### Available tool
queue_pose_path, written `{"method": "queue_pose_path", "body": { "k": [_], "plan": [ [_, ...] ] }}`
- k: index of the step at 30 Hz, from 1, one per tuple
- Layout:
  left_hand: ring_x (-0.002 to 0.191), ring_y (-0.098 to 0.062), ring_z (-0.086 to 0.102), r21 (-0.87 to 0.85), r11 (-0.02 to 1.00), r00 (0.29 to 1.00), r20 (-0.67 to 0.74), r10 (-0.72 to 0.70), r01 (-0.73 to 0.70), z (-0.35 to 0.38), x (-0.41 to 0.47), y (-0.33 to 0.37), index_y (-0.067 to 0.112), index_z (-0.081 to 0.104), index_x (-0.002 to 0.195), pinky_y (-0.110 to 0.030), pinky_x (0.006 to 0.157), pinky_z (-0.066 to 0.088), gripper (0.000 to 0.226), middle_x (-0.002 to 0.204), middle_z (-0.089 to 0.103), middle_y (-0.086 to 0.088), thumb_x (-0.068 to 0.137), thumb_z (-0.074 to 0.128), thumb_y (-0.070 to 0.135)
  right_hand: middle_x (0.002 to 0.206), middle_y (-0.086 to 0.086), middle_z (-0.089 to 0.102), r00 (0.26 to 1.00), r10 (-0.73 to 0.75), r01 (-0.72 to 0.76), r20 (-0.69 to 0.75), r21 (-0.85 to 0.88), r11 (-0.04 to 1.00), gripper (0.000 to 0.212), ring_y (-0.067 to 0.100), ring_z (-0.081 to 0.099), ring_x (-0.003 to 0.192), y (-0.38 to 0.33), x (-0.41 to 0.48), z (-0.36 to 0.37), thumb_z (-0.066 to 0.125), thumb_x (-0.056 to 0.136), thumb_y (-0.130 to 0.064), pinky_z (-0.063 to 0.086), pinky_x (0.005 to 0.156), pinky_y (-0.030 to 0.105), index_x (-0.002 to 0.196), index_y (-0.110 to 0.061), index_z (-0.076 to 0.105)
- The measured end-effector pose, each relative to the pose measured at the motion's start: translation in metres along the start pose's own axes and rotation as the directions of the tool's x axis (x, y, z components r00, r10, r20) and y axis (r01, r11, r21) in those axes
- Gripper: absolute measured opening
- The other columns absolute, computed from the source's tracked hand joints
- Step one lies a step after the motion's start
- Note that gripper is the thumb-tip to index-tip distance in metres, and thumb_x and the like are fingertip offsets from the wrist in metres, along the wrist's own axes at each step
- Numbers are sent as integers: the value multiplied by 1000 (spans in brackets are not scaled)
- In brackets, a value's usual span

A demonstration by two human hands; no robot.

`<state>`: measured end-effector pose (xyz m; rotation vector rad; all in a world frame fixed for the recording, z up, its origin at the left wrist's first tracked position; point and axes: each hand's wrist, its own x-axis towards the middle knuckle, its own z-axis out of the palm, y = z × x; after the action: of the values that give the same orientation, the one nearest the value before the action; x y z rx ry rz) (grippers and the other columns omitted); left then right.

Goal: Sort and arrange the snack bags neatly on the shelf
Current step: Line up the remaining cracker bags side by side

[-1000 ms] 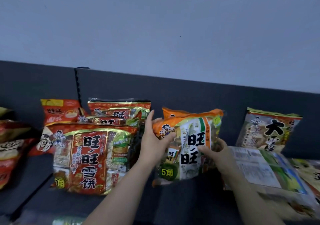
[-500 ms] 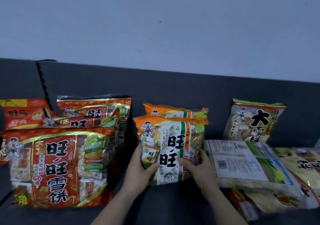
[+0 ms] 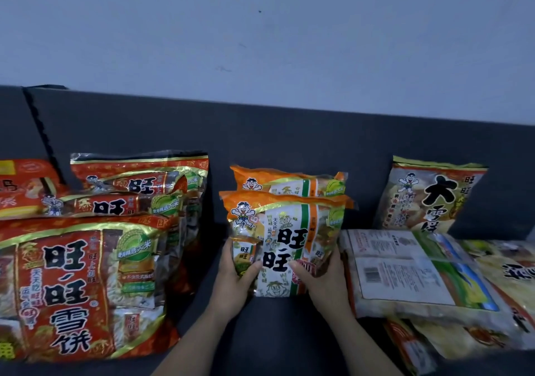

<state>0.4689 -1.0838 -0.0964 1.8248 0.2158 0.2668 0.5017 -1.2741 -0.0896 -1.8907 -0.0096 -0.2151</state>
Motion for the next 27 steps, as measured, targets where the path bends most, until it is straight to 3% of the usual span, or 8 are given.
{"method": "queue_pose_path", "body": {
  "k": [5, 8, 10, 16, 20, 24, 27],
  "plan": [
    [129, -15, 48, 85, 996, 999, -11, -33, 34, -4, -5, -1, 35, 18, 149, -44, 107, 43, 88, 143, 46, 4, 78, 67, 56, 139, -7, 49, 999, 26, -27, -30, -31, 999, 109, 13, 48, 128, -12, -10, -3, 83, 54, -59, 42, 108, 44, 144, -33, 28],
    [141, -23, 27, 196, 980, 998, -71, 1, 13, -7, -22, 20, 21, 9, 155, -37, 115, 27, 86, 155, 26, -5, 90, 65, 34, 145, -7, 36, 994, -39, 25, -101, -137, 990, 104, 12, 33, 137, -28, -20, -5, 83, 70, -36, 29, 114, 35, 151, -25, 18],
    [143, -24, 22, 286, 956, 988, -120, 100, -62, -11, -32, 31, 16, 10, 154, -34, 114, 23, 82, 156, 22, -7, 93, 62, 28, 151, -1, 29, 987, -101, 67, -129, -245, 967, 96, 16, 28, 140, -34, -25, -9, 77, 79, -35, 29, 115, 38, 152, -22, 16],
    [130, -23, 39, 495, 804, 900, -94, 426, -329, -22, -49, 59, 20, 43, 143, -41, 109, 34, 57, 139, 49, -3, 91, 64, 26, 159, 2, 18, 985, -154, 107, -75, -434, 894, 71, 18, 15, 146, -49, -42, -36, 64, 90, -41, 20, 118, 36, 149, -22, 30],
    [124, -24, 49, 528, 736, 868, 5, 497, -424, -3, -59, 74, 19, 53, 135, -46, 104, 42, 49, 131, 58, 2, 88, 67, 27, 156, 6, 28, 990, -122, 68, -64, -542, 837, 67, 21, 19, 145, -50, -59, -62, 60, 92, -40, 20, 120, 37, 148, -13, 34],
    [121, -23, 50, 440, 729, 836, 106, 538, -525, 40, -73, 94, 19, 57, 132, -40, 101, 40, 44, 129, 59, 1, 90, 64, 29, 151, 9, 35, 981, -104, -11, -164, -582, 813, 60, 23, 25, 142, -49, -77, -108, 62, 92, -33, 24, 118, 37, 143, -9, 42],
    [123, -20, 48, 371, 719, 807, 203, 554, -587, 79, -85, 114, 20, 54, 135, -36, 103, 38, 45, 132, 57, 2, 92, 60, 33, 154, 5, 30, 964, -75, -88, -255, -572, 816, 62, 21, 23, 144, -46, -88, -155, 60, 93, -36, 26, 117, 40, 145, -13, 38]
  ]
}}
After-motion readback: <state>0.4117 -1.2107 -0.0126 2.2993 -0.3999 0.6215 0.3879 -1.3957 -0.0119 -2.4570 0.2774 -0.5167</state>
